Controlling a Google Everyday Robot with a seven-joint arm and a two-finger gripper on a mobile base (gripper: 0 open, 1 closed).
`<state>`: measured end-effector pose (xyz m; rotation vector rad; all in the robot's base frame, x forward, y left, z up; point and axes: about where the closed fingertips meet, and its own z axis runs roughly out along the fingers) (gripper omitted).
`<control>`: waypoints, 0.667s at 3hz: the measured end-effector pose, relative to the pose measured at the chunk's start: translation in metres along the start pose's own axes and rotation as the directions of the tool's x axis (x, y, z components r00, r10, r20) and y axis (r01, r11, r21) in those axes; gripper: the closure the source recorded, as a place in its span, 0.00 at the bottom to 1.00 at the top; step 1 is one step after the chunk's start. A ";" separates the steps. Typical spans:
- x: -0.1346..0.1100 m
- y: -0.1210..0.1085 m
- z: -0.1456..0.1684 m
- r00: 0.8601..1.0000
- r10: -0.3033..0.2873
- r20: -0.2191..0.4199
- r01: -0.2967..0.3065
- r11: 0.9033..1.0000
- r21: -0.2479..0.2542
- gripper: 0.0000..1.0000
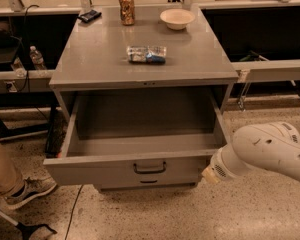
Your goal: Close top drawer
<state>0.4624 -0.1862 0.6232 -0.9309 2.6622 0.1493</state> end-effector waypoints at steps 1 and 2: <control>-0.026 -0.021 -0.008 0.993 0.030 0.112 -0.039 0.996 0.080 1.00; -0.073 -0.048 -0.008 0.957 0.055 0.284 -0.092 0.989 0.118 1.00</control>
Offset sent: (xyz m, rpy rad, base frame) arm 0.1255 0.0061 0.0461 0.1822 -0.4214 -0.1650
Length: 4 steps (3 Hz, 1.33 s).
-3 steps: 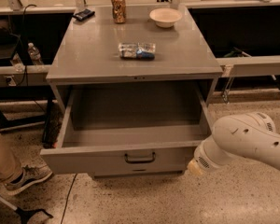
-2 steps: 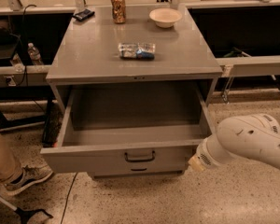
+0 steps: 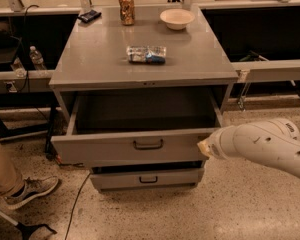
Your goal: Close top drawer
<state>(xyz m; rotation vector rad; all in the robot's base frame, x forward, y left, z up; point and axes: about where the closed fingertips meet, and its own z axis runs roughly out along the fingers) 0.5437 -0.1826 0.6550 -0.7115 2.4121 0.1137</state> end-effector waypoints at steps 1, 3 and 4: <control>-0.037 -0.013 0.026 0.993 0.018 0.120 -0.017 1.000 -0.005 1.00; -0.068 -0.023 0.051 0.979 0.018 0.204 -0.014 1.000 -0.021 1.00; -0.068 -0.023 0.051 0.979 0.018 0.204 -0.014 1.000 -0.021 1.00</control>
Offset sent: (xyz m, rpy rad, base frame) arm 0.1233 0.0324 -0.0102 0.1968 -0.2058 0.0132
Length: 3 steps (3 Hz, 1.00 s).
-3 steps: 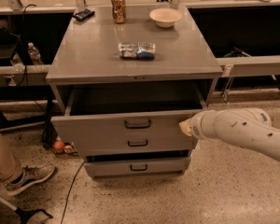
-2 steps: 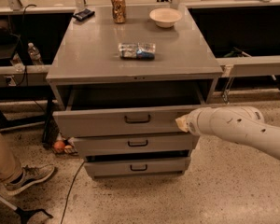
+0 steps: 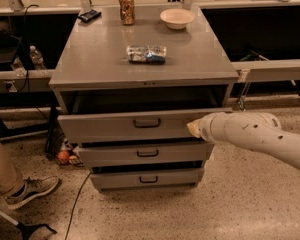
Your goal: Close top drawer
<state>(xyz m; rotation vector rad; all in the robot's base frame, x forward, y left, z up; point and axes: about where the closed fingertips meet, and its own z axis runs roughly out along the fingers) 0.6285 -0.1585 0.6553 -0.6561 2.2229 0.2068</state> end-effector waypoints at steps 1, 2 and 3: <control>-0.012 -0.007 0.009 1.000 -0.010 0.023 0.010 1.000 0.001 1.00; -0.015 -0.008 0.011 0.999 -0.017 0.030 0.017 1.000 -0.002 1.00; -0.024 -0.012 0.019 0.999 -0.036 0.030 0.037 0.999 -0.018 1.00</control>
Offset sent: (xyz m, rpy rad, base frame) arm 0.0909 0.0070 0.0188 0.0192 -0.1073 0.0653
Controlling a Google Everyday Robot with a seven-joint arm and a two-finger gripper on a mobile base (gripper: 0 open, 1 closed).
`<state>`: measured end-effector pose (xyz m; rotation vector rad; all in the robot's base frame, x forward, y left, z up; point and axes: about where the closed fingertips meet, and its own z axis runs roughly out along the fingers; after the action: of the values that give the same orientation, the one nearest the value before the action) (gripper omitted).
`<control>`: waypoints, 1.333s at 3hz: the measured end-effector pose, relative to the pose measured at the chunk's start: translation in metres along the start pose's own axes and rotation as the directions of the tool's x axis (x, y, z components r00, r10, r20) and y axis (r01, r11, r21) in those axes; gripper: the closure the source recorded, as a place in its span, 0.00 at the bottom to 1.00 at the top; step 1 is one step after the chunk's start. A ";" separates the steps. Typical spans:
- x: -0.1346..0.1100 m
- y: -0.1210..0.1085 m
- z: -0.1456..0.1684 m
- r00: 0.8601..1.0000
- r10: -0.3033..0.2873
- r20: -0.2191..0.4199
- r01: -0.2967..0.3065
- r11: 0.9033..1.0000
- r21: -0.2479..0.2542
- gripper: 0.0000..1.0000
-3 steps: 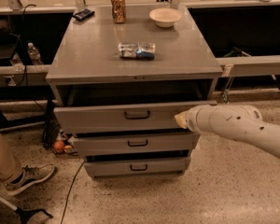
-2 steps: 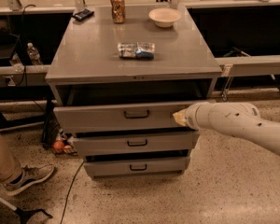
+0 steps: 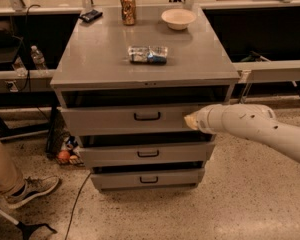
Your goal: Close top drawer
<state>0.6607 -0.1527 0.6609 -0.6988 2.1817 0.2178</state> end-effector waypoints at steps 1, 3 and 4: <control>0.000 0.000 0.000 1.000 0.000 0.000 0.000 1.000 0.000 1.00; 0.008 0.002 -0.004 0.993 -0.065 -0.098 0.057 0.995 -0.080 1.00; 0.049 -0.002 -0.041 0.982 -0.016 -0.190 0.003 0.998 -0.069 1.00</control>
Offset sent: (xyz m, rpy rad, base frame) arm 0.0375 0.0117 0.0017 -0.0881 0.0838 0.1841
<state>0.6099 -0.1899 0.6512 -0.7961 2.3613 0.2292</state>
